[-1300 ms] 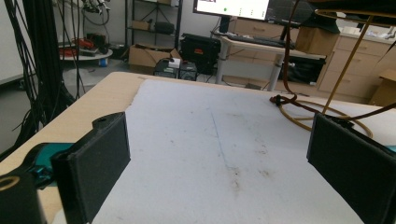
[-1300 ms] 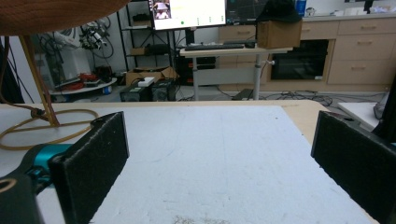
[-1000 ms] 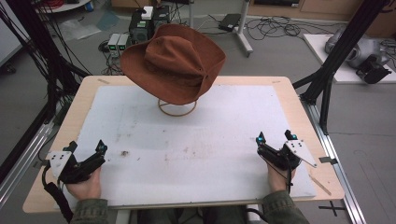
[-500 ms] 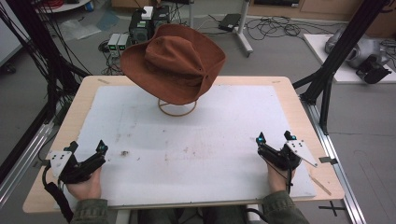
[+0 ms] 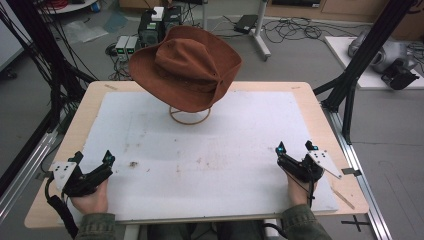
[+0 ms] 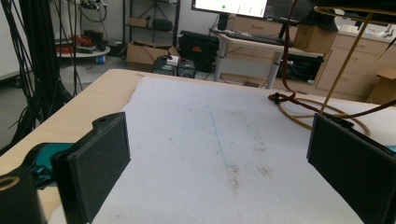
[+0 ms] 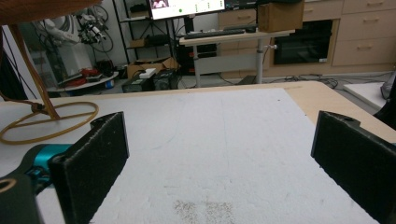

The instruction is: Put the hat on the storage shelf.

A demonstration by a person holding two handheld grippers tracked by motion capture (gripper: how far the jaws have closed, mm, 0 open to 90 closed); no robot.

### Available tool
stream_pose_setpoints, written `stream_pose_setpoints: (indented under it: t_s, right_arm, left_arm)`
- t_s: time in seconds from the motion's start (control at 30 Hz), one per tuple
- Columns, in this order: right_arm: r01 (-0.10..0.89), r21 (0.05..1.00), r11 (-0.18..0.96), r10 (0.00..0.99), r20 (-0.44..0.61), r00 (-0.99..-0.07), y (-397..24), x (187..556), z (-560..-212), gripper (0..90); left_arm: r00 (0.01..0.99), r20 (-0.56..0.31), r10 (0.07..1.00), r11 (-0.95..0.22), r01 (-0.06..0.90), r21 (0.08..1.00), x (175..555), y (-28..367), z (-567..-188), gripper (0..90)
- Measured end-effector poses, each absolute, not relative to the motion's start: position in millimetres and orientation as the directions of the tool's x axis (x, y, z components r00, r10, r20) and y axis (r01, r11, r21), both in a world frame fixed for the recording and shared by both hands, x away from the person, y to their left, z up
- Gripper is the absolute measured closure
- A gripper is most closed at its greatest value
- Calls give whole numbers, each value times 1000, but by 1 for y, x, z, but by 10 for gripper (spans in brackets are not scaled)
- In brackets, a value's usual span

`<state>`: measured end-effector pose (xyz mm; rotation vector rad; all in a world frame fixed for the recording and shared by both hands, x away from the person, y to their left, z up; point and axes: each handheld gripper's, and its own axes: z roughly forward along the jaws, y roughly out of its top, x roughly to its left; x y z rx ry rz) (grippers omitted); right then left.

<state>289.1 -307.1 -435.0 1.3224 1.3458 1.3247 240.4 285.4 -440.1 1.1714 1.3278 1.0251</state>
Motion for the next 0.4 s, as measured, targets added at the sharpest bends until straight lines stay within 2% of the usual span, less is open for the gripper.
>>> stream_pose_setpoints:
  t_s: [0.4]
  right_arm:
    - [136, 984, -112, 984, 129, -121, -310, 289, -436, 32]
  left_arm:
    - [23, -166, 986, 163, 100, 982, 241, 287, -440, 62]
